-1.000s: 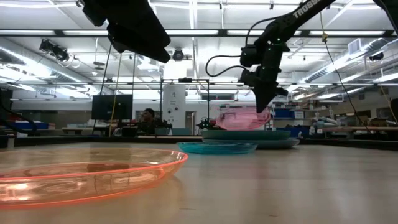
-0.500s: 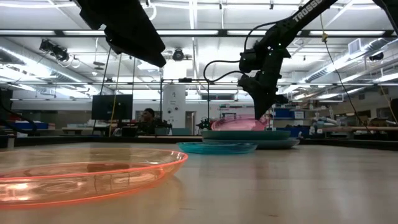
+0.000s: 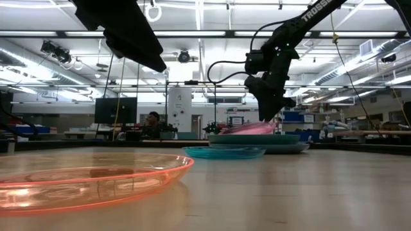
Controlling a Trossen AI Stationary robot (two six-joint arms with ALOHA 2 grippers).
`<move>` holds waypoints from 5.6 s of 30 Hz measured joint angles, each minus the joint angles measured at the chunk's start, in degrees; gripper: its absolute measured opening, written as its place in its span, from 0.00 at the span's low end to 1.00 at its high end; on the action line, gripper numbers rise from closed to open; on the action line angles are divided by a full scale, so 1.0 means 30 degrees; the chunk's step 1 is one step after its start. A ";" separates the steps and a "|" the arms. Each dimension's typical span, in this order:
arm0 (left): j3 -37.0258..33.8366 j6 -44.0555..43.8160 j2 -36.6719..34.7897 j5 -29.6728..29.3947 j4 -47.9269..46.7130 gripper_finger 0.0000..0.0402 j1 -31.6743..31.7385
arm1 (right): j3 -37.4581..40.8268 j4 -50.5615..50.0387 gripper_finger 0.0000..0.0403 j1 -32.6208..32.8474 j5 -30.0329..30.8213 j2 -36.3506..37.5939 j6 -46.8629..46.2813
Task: Stack plastic plates
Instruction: Stack the red plate on top of the green plate, then stack the blue plate on top of the red plate
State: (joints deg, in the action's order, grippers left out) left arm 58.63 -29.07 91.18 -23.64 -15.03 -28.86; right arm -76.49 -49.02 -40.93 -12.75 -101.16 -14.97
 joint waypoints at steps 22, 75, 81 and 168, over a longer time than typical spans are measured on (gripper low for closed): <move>0.0000 -0.1541 0.0000 0.0079 0.0018 0.54 -0.0007 | 0.0000 -0.2397 0.29 0.0282 -0.1155 0.0255 0.2164; 0.0022 -0.7704 -0.0007 0.3060 -0.6957 0.54 -0.1734 | 0.4914 1.0923 0.41 1.8251 0.9702 -0.0321 1.2065; 0.0022 -0.8057 -0.0015 0.3257 -0.7206 0.54 -0.1734 | 0.7133 1.4216 0.40 1.8251 0.9783 -0.0313 1.2062; 0.0000 -0.8579 -0.0015 0.2572 -0.6431 0.54 -0.1836 | 0.5537 0.8084 0.02 0.9724 0.8027 0.2072 1.0096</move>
State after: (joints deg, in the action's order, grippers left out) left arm 58.63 -54.81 91.13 -15.92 -34.33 -34.37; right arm -59.88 -24.77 -11.75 11.33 -94.95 15.31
